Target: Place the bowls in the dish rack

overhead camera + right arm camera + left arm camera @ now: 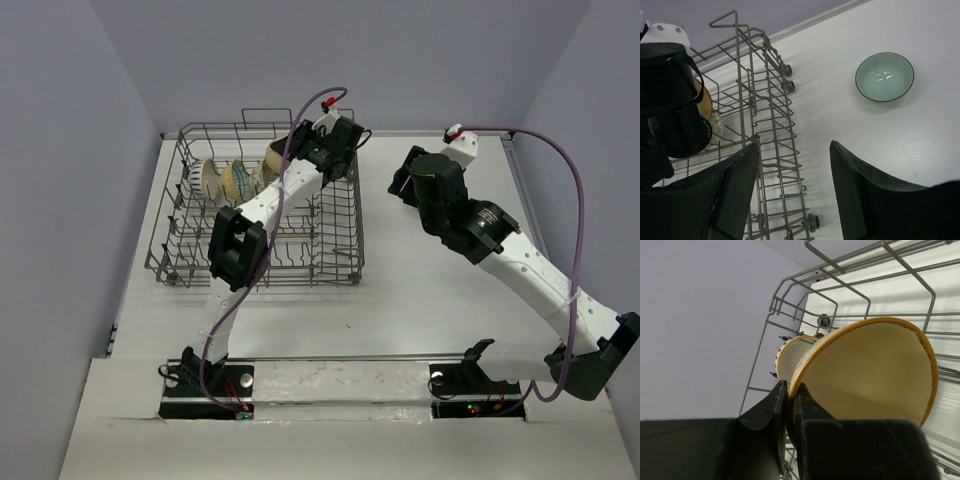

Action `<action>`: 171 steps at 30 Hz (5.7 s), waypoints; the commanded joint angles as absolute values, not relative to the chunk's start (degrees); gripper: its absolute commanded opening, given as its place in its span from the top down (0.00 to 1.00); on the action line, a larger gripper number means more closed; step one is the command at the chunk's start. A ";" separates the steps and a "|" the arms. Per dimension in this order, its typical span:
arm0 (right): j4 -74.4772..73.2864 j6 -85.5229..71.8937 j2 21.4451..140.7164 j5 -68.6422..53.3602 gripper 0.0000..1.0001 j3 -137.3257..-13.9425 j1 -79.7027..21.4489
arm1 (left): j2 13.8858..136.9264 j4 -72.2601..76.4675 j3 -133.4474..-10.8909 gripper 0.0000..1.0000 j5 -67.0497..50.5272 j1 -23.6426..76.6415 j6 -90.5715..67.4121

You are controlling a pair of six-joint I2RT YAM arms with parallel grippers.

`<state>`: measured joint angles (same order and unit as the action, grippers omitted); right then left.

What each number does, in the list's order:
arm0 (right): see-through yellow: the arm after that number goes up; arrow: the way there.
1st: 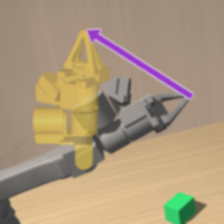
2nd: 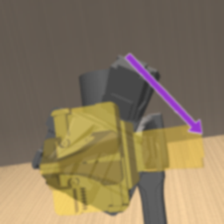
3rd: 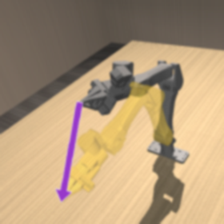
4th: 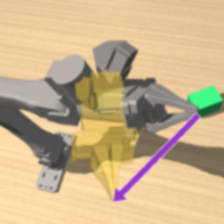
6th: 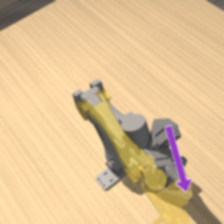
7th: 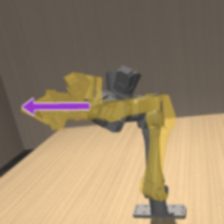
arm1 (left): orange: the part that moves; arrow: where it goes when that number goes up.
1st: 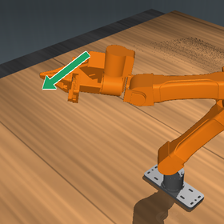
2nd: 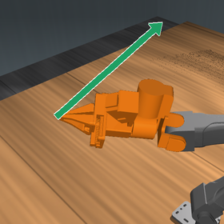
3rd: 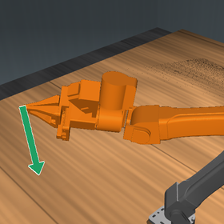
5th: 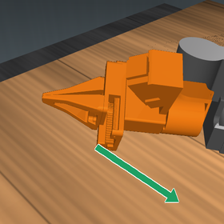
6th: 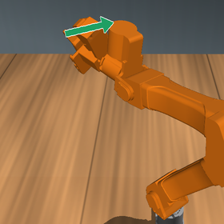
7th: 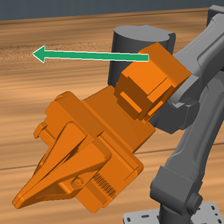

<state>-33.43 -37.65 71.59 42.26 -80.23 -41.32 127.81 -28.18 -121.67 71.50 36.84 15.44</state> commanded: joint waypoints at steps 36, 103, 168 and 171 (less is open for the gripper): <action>-32.61 -38.41 68.29 45.53 0.36 -78.40 -41.57 | 132.45 -24.87 -123.49 1.00 76.55 37.62 17.84; -33.40 -38.15 67.32 45.70 0.36 -79.28 -41.57 | 132.01 -16.52 -119.35 0.64 76.64 41.57 24.87; -35.42 -37.18 67.50 46.93 0.36 -83.06 -41.57 | 123.57 -36.83 -121.82 0.46 30.06 33.84 5.54; -35.42 -37.44 67.50 46.93 0.36 -82.88 -41.57 | 124.19 -36.91 -121.82 0.46 29.62 33.84 5.54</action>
